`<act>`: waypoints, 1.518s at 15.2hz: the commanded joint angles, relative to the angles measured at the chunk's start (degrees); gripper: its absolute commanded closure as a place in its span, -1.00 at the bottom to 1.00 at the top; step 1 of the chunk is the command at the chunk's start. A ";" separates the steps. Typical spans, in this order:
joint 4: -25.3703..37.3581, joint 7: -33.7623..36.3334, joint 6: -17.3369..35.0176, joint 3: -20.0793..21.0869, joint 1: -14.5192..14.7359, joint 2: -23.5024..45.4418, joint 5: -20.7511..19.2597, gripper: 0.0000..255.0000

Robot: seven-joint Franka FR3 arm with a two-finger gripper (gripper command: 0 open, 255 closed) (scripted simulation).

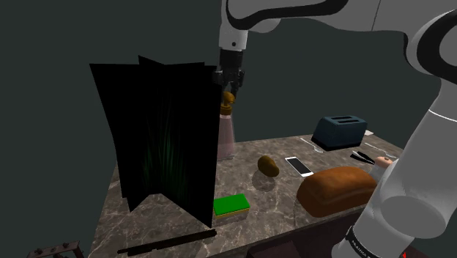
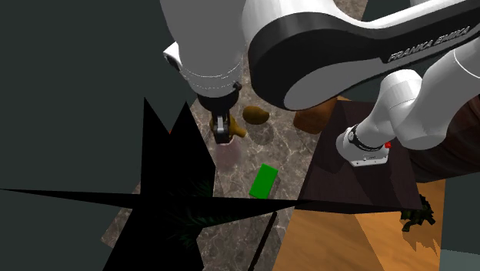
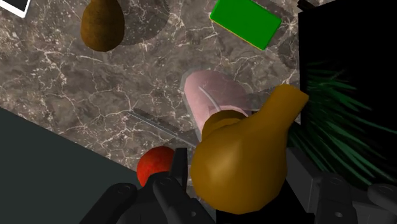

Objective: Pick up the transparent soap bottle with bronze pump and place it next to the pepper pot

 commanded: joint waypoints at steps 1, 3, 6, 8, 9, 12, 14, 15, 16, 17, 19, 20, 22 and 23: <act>1.79 0.00 -1.74 -0.02 -0.02 0.05 -0.01 1.00; 3.72 0.06 -3.36 -0.01 -0.01 0.36 -0.06 1.00; 6.77 0.18 -5.83 0.02 0.02 0.94 -0.16 1.00; 8.92 0.26 -7.51 0.04 0.05 1.41 -0.24 1.00; 10.03 0.31 -8.37 0.06 0.06 1.67 -0.28 1.00; 13.54 0.46 -10.98 0.11 0.13 2.58 -0.43 1.00; 16.04 0.58 -12.78 0.16 0.18 3.29 -0.54 1.00; 17.35 0.64 -13.70 0.18 0.22 3.68 -0.61 1.00; 18.69 0.70 -14.63 0.21 0.26 4.09 -0.67 1.00; 20.07 0.77 -15.58 0.24 0.30 4.54 -0.75 1.00; 22.99 0.91 -17.53 0.30 0.40 5.51 -0.91 1.00; 24.52 0.98 -18.54 0.34 0.46 6.04 -1.01 1.00; 27.78 1.15 -20.63 0.42 0.61 7.22 -1.22 1.00; 29.52 1.23 -21.72 0.46 0.69 7.88 -1.34 1.00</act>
